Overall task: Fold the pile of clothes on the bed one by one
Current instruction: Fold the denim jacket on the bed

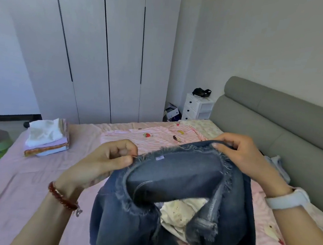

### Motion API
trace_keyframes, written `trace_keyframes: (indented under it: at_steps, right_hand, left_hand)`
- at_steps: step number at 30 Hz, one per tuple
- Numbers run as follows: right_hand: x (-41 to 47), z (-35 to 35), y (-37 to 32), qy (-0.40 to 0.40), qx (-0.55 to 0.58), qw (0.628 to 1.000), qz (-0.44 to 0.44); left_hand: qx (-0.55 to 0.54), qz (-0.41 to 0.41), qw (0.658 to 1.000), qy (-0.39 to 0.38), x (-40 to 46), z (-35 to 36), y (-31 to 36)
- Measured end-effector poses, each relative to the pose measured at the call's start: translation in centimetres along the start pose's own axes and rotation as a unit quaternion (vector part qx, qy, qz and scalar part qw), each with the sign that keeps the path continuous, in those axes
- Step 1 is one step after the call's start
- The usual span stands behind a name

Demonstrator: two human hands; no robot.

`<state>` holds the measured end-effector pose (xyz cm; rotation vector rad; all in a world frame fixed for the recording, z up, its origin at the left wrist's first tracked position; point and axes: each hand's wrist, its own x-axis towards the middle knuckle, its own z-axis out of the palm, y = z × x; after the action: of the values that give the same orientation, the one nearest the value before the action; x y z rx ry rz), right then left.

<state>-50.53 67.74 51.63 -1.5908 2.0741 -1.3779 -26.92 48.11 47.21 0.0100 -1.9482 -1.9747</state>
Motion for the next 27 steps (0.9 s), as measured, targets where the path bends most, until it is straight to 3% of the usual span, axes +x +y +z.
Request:
trace_keyframes:
  at_steps: [2,4,8,11,14,18,22,27]
  right_hand:
    - [1.3,-0.3,-0.1,-0.02,0.031,0.999,0.011]
    - [3.6,0.3,0.9,-0.024,0.043,0.998,0.034]
    - [10.0,4.8,8.4,-0.01,-0.051,0.994,0.097]
    - [12.2,9.8,16.0,-0.065,-0.119,0.969,0.208]
    - [9.3,15.1,21.7,-0.111,-0.117,0.961,0.224]
    - [1.8,21.0,28.0,-0.191,-0.103,0.938,0.272]
    - [-5.9,24.3,31.4,-0.199,-0.109,0.924,0.306]
    - [-11.6,26.9,33.6,-0.269,-0.26,0.879,0.295]
  left_hand:
    - [-0.023,0.003,1.0,-0.005,0.5,-0.4,0.9]
    - [0.075,-0.016,0.993,0.085,2.7,-1.4,0.1]
    - [0.28,-0.075,0.904,0.314,9.3,-5.7,-7.0]
    - [0.334,-0.167,0.852,0.367,11.4,-8.2,-14.5]
    - [0.336,-0.247,0.827,0.377,8.9,-7.7,-21.3]
    - [0.352,-0.363,0.802,0.319,3.0,-5.0,-30.5]
    - [0.433,-0.454,0.731,0.269,-2.7,-1.0,-36.8]
    - [0.486,-0.535,0.661,0.201,-6.7,1.1,-41.3]
